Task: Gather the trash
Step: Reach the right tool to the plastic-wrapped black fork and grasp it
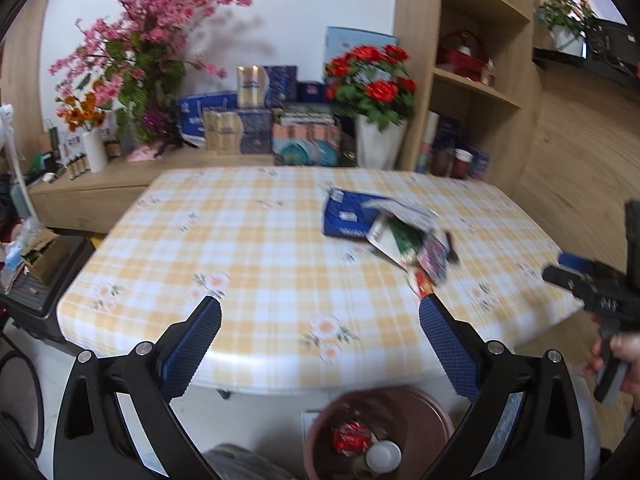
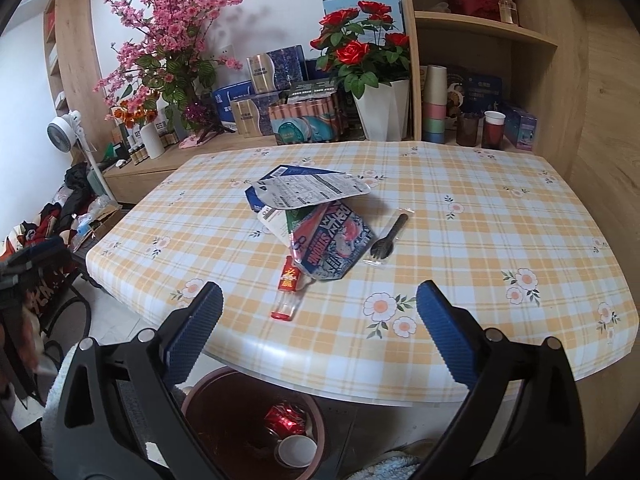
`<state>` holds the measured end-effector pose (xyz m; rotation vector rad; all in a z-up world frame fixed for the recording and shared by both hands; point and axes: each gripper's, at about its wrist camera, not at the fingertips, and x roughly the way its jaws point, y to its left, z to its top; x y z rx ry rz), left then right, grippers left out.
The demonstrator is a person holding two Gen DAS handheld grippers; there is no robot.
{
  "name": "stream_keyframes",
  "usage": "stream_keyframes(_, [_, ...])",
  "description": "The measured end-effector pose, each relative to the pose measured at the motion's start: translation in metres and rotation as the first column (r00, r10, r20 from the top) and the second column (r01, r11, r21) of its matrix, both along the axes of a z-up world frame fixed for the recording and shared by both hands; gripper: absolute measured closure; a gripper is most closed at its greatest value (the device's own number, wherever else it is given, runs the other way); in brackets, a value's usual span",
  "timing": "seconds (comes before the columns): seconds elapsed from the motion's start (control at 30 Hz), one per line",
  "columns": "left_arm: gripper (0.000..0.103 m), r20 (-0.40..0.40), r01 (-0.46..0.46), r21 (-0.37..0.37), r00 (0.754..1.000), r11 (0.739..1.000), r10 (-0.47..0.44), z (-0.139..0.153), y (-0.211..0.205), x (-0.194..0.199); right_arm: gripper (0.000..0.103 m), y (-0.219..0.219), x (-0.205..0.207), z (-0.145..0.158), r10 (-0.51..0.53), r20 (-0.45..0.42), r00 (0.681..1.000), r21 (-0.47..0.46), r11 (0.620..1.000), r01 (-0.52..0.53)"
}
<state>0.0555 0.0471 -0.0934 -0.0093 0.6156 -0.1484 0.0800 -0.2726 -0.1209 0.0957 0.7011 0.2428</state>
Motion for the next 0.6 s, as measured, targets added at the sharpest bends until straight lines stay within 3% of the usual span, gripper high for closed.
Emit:
stream_keyframes(0.27, [0.006,0.066,-0.066,0.048,0.996,0.997,0.063,0.010,0.007,0.024,0.006,-0.007,0.010,-0.007,-0.030,-0.001,1.000,-0.038,0.999,0.030])
stream_keyframes(0.6, [0.006,0.076,-0.043,0.074,0.996,0.996,0.037,-0.002,-0.004,0.052,0.006,-0.017,0.034,-0.027,-0.055,-0.034,0.998,-0.054,0.997,0.053])
